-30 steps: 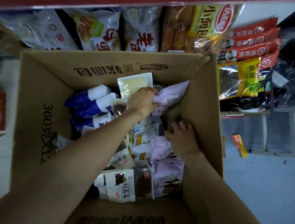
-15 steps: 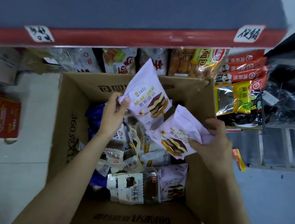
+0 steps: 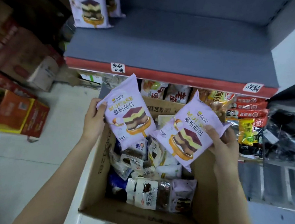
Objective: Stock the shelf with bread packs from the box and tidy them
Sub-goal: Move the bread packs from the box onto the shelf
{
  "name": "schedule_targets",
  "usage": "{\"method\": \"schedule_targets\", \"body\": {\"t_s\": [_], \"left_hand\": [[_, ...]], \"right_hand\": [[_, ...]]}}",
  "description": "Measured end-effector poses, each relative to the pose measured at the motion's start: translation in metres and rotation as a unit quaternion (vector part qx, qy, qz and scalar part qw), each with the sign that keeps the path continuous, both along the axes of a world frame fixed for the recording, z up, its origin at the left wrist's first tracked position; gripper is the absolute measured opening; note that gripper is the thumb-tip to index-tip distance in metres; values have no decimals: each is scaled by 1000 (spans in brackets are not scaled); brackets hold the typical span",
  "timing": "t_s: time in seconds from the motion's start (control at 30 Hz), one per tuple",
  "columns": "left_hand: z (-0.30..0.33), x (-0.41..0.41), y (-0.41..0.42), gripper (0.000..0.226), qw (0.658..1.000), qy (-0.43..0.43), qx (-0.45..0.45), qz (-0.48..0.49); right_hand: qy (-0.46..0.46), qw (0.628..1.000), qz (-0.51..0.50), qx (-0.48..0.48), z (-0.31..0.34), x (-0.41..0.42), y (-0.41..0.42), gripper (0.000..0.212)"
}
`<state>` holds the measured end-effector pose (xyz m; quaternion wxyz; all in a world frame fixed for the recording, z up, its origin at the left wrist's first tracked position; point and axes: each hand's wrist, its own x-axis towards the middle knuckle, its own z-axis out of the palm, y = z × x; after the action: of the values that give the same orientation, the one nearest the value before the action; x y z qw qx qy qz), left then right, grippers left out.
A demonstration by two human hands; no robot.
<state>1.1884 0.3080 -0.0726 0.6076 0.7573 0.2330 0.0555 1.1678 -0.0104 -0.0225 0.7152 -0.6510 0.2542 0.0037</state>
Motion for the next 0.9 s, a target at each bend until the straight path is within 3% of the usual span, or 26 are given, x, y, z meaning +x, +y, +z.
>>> {"method": "schedule_targets", "body": {"t_s": [0.2, 0.37, 0.47, 0.67, 0.9], "left_hand": [[32, -6, 47, 11, 998, -49, 23, 19], [59, -8, 88, 17, 990, -78, 111, 25], [73, -4, 116, 11, 985, -77, 144, 48], [83, 15, 162, 11, 985, -80, 134, 73], [96, 52, 190, 9, 974, -92, 201, 57]], "right_hand": [[-51, 993, 88, -55, 23, 19, 30, 26], [-114, 965, 177, -154, 62, 67, 87, 23], [-165, 946, 184, -211, 84, 104, 126, 34], [-197, 951, 200, -131, 99, 198, 206, 18], [-182, 934, 235, -197, 71, 302, 297, 38]]}}
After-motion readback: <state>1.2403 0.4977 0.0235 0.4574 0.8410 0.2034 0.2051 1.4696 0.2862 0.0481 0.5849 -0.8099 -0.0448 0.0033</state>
